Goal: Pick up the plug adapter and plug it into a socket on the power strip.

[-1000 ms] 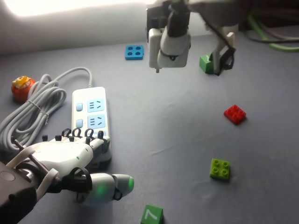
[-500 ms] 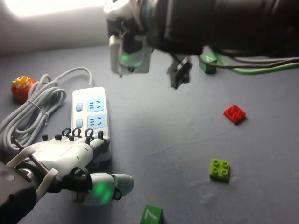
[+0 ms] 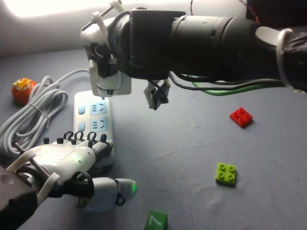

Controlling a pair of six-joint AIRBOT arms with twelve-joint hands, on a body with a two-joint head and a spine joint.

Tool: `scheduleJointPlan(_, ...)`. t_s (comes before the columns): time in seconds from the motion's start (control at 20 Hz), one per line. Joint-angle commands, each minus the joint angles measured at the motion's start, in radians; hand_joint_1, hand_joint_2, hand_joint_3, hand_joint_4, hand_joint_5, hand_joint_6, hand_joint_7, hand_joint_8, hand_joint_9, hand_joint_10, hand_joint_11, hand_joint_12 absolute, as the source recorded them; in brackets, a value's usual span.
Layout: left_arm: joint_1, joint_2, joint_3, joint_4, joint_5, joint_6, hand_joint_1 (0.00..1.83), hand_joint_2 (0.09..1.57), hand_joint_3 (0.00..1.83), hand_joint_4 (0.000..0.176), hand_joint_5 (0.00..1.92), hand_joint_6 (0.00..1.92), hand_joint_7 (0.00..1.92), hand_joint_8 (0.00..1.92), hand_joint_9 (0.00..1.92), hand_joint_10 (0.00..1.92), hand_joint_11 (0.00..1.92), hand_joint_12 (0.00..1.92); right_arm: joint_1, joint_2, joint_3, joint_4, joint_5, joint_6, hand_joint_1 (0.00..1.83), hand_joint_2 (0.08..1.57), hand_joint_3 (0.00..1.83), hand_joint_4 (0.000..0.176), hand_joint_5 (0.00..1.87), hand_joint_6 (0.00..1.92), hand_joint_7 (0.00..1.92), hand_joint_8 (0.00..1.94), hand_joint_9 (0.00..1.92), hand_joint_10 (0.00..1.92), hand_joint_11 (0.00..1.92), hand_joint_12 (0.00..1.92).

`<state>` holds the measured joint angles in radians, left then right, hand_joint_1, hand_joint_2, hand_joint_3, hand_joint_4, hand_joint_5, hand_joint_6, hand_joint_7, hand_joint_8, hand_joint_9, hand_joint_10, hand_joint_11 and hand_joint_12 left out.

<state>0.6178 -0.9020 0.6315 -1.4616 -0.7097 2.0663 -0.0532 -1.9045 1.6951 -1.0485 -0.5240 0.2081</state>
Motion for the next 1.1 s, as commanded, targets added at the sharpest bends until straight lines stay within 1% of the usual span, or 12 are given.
scheduleJointPlan(0.0, -0.001, -0.006, 0.005, 0.016, -0.017, 0.000, 0.00, 1.20, 0.00, 0.000, 0.08, 0.00, 0.10, 0.00, 0.07, 0.01, 0.02, 0.03, 0.012, -0.002, 0.005, -0.053, 0.041, -0.004, 1.24, 1.07, 0.00, 0.019, 1.03, 0.93, 1.16, 0.66, 1.29, 0.00, 0.97, 0.71)
scheduleJointPlan(0.05, -0.001, -0.006, 0.005, 0.016, -0.017, 0.001, 0.00, 1.20, 0.00, 0.000, 0.07, 0.00, 0.10, 0.00, 0.07, 0.00, 0.01, 0.03, 0.009, -0.007, 0.008, -0.054, 0.041, -0.005, 1.24, 1.06, 0.00, 0.019, 1.05, 0.90, 1.19, 0.61, 1.30, 0.00, 0.98, 0.71)
scheduleJointPlan(0.35, 0.000, -0.006, 0.003, 0.016, -0.017, 0.001, 0.00, 1.21, 0.00, 0.000, 0.06, 0.01, 0.10, 0.01, 0.07, 0.00, 0.01, 0.04, -0.003, -0.025, 0.020, -0.054, 0.039, -0.008, 1.24, 1.06, 0.00, 0.014, 1.03, 0.92, 1.19, 0.62, 1.30, 0.00, 0.97, 0.71)
scheduleJointPlan(0.4, -0.002, -0.006, 0.003, 0.016, -0.017, 0.001, 0.00, 1.21, 0.00, 0.000, 0.07, 0.01, 0.10, 0.01, 0.07, 0.01, 0.01, 0.04, -0.006, -0.032, 0.043, -0.054, 0.068, 0.006, 1.24, 1.06, 0.00, 0.014, 1.03, 0.92, 1.18, 0.63, 1.30, 0.00, 0.98, 0.72)
scheduleJointPlan(0.55, -0.001, -0.006, 0.003, 0.016, -0.017, 0.001, 0.00, 1.20, 0.00, 0.000, 0.06, 0.01, 0.10, 0.01, 0.08, 0.01, 0.02, 0.05, -0.014, -0.041, 0.063, -0.054, 0.077, 0.009, 1.24, 1.07, 0.00, 0.016, 1.03, 0.93, 1.18, 0.63, 1.30, 0.00, 0.97, 0.71)
scheduleJointPlan(0.6, 0.000, -0.006, 0.003, 0.016, -0.017, 0.001, 0.00, 1.21, 0.00, 0.000, 0.06, 0.00, 0.10, 0.00, 0.08, 0.00, 0.00, 0.11, -0.016, -0.042, 0.064, -0.054, 0.083, 0.008, 1.24, 1.07, 0.00, 0.016, 1.02, 0.93, 1.17, 0.66, 1.30, 0.00, 0.96, 0.74)
scheduleJointPlan(0.7, 0.001, -0.006, 0.005, 0.016, -0.017, 0.001, 0.00, 1.20, 0.00, 0.000, 0.06, 0.00, 0.10, 0.00, 0.07, 0.00, 0.00, 0.09, -0.018, -0.043, 0.064, -0.054, 0.088, 0.005, 1.25, 1.06, 0.00, 0.017, 1.04, 0.90, 1.19, 0.61, 1.31, 0.00, 0.97, 0.75)
scheduleJointPlan(0.75, 0.001, -0.006, 0.005, 0.016, -0.017, 0.001, 0.00, 1.20, 0.00, 0.000, 0.05, 0.00, 0.08, 0.00, 0.05, 0.00, 0.00, 0.05, -0.018, -0.045, 0.064, -0.054, 0.092, 0.005, 1.24, 1.06, 0.00, 0.019, 1.04, 0.91, 1.17, 0.65, 1.30, 0.00, 0.95, 0.77)
scheduleJointPlan(0.9, 0.002, -0.006, 0.005, 0.016, -0.017, 0.001, 0.00, 1.20, 0.00, 0.000, 0.05, 0.00, 0.09, 0.01, 0.07, 0.01, 0.01, 0.05, -0.019, -0.054, 0.064, -0.054, 0.094, 0.003, 1.24, 1.07, 0.00, 0.020, 1.04, 0.90, 1.17, 0.67, 1.30, 0.00, 0.94, 0.77)
scheduleJointPlan(1.05, 0.001, -0.006, 0.005, 0.016, -0.017, 0.001, 0.00, 1.21, 0.00, 0.000, 0.05, 0.00, 0.09, 0.00, 0.06, 0.00, 0.01, 0.06, -0.023, -0.061, 0.064, -0.054, 0.095, -0.002, 1.24, 1.06, 0.00, 0.017, 1.03, 0.90, 1.17, 0.67, 1.30, 0.00, 0.94, 0.78)
